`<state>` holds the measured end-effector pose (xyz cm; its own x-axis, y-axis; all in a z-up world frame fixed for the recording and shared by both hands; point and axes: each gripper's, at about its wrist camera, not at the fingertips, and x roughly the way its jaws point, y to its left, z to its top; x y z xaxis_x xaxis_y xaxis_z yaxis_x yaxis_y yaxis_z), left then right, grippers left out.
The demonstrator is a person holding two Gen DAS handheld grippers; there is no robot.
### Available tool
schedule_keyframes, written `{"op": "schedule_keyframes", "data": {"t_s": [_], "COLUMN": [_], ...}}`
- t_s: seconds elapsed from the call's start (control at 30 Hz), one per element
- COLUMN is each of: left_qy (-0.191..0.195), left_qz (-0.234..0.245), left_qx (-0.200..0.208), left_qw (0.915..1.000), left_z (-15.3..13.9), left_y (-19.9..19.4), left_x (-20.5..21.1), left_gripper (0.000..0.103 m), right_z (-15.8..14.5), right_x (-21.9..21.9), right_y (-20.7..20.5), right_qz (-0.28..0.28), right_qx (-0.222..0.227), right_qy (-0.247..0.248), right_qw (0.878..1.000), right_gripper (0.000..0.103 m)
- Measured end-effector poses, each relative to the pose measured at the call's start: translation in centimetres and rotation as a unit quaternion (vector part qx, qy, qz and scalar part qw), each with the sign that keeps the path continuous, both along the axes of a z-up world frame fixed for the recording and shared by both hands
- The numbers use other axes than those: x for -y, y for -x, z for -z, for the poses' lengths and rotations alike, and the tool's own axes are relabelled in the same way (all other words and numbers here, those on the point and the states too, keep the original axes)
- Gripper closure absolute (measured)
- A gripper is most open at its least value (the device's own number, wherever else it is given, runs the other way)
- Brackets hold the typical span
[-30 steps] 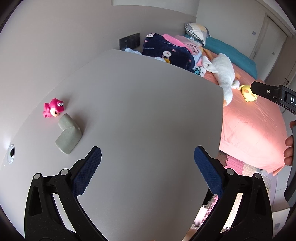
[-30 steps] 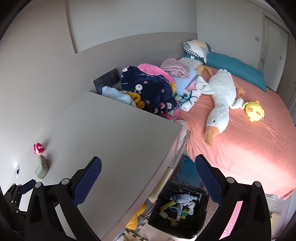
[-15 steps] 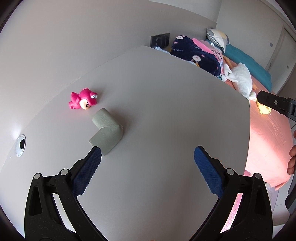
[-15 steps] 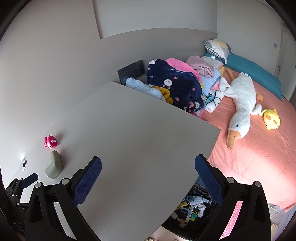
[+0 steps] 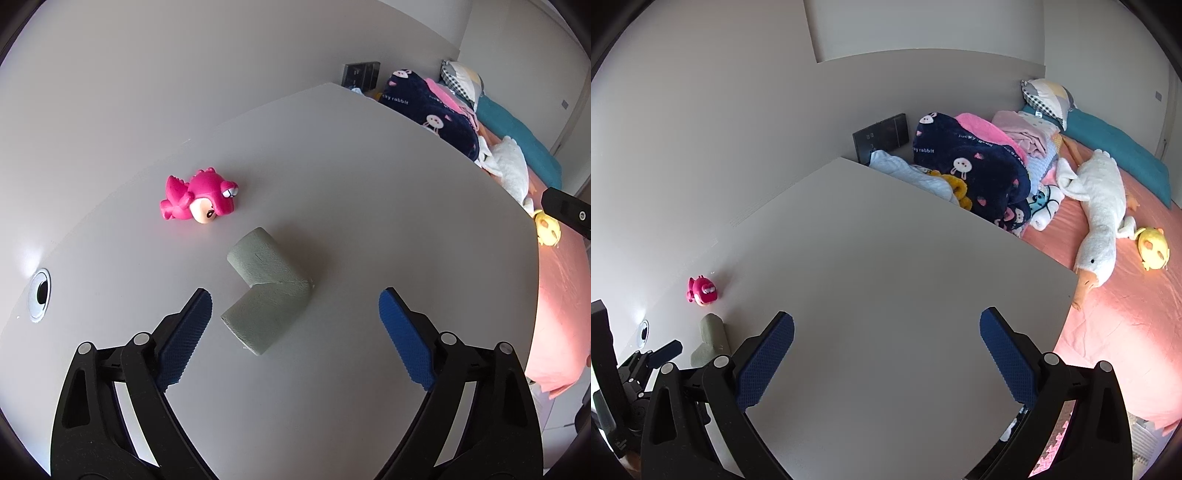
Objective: Collect trash
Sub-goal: 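Move both tools back over the desk toward the grey guard and pink toy, then close the left tool on the grey L-shaped foam corner guard, then grasp the pink dinosaur toy with the right tool while the left tool holds the guard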
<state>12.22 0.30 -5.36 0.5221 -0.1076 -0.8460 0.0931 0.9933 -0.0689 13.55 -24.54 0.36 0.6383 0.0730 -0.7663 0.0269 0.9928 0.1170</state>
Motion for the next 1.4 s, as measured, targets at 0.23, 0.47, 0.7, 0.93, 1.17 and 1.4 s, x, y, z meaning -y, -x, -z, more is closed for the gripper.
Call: {"op": "schedule_keyframes", "data": {"t_s": [0.23, 0.47, 0.7, 0.93, 1.17, 1.4], "left_qy": [-0.001, -0.006, -0.009, -0.008, -0.01, -0.011], "left_qz": [-0.008, -0.016, -0.011, -0.028, -0.055, -0.092], "left_qx": [-0.025, -0.031, -0.019, -0.006, 0.004, 0.01], "left_qw": [0.9997, 0.9994, 0.9997, 0.9996, 0.9984, 0.9957], "left_z": [1.9, 2.8, 2.8, 1.8, 0.5, -0.4], "left_y": [-1.6, -2.5, -2.1, -1.0, 0.5, 2.4], "left_x": [-0.4, -0.8, -0.9, -2.4, -4.6, -7.7], "left_gripper": [0.028, 0.048, 0.05, 0.051, 0.051, 0.051], "right_z": [0.6, 1.1, 1.3, 1.2, 1.5, 2.3], "right_x": [-0.9, -1.6, -2.6, -4.3, -6.9, -10.1], "right_y": [-1.4, -2.0, -2.4, -2.8, -3.1, -3.4], "right_qz": [-0.014, -0.023, -0.037, -0.057, -0.081, -0.109], "right_qx": [-0.008, -0.012, -0.016, -0.017, -0.018, -0.026], "right_qy": [0.001, 0.0, -0.003, 0.001, -0.002, -0.005], "right_qw": [1.0, 1.0, 0.999, 0.998, 0.997, 0.994], "right_gripper": [0.003, 0.003, 0.003, 0.003, 0.003, 0.003]}}
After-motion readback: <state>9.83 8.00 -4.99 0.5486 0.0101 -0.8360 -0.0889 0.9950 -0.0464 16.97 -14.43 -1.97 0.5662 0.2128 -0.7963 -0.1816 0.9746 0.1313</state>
